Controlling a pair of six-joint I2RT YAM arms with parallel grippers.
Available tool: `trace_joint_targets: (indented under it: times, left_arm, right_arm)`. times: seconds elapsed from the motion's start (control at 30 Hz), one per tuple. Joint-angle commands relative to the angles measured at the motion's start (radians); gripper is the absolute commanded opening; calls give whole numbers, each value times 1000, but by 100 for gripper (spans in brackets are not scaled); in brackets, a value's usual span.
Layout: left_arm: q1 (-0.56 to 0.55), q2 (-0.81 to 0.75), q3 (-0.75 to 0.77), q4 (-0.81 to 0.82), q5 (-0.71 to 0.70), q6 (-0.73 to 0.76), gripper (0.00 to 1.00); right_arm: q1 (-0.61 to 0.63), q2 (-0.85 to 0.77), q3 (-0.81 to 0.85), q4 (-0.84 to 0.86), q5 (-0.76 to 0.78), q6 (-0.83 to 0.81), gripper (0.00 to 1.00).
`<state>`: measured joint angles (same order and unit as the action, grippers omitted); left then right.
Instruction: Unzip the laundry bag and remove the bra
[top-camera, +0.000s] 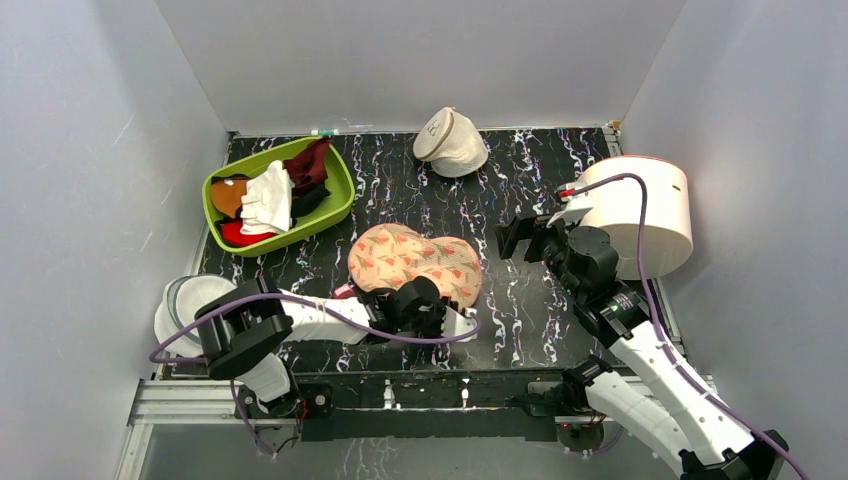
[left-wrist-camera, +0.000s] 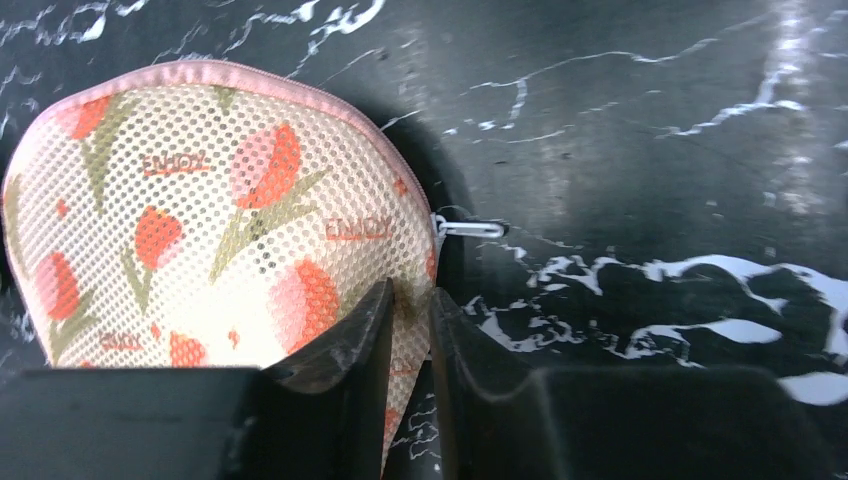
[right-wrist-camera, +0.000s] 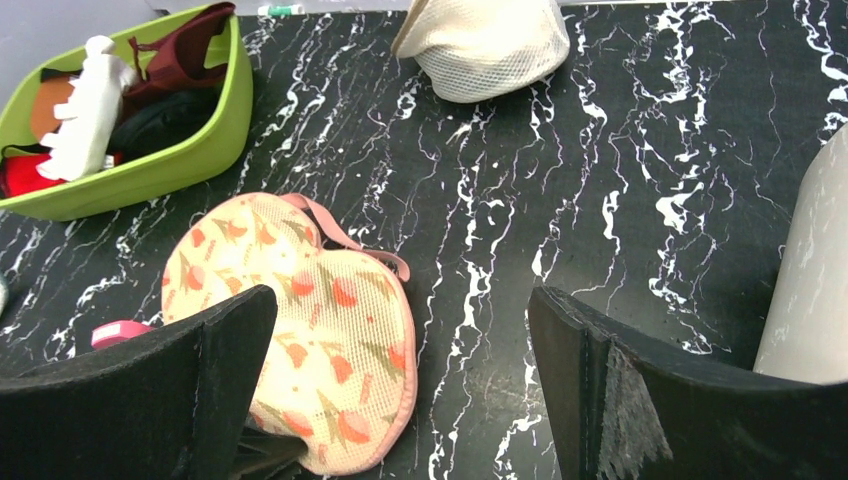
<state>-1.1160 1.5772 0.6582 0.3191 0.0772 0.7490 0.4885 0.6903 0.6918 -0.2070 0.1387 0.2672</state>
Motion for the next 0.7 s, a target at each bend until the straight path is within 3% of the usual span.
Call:
trace_joint_targets:
  times: [0.0, 0.1, 0.3, 0.5, 0.53, 0.57, 0.6, 0.67]
  left_arm:
    - [1, -1, 4, 57, -143, -13, 14]
    - [1, -17, 13, 60, -159, -22, 0]
    - [3, -87, 14, 90, -220, -58, 0]
    - [20, -141, 25, 58, -153, -85, 0]
    - [19, -143, 31, 24, -126, -73, 20]
    - [19, -141, 29, -8, -105, -47, 57]
    - [20, -145, 16, -2, -103, -33, 72]
    - [31, -139, 3, 8, -94, 5, 74]
  right_arm:
    - [1, 8, 12, 34, 33, 14, 98]
    - [1, 6, 4, 47, 23, 30, 98]
    - [1, 37, -13, 56, 0, 45, 98]
    - [0, 67, -25, 29, -11, 56, 98]
    - [1, 65, -21, 23, -7, 56, 98]
    - [1, 62, -16, 17, 1, 52, 98]
    - [1, 58, -13, 17, 5, 49, 98]
    - [1, 58, -11, 22, 6, 43, 98]
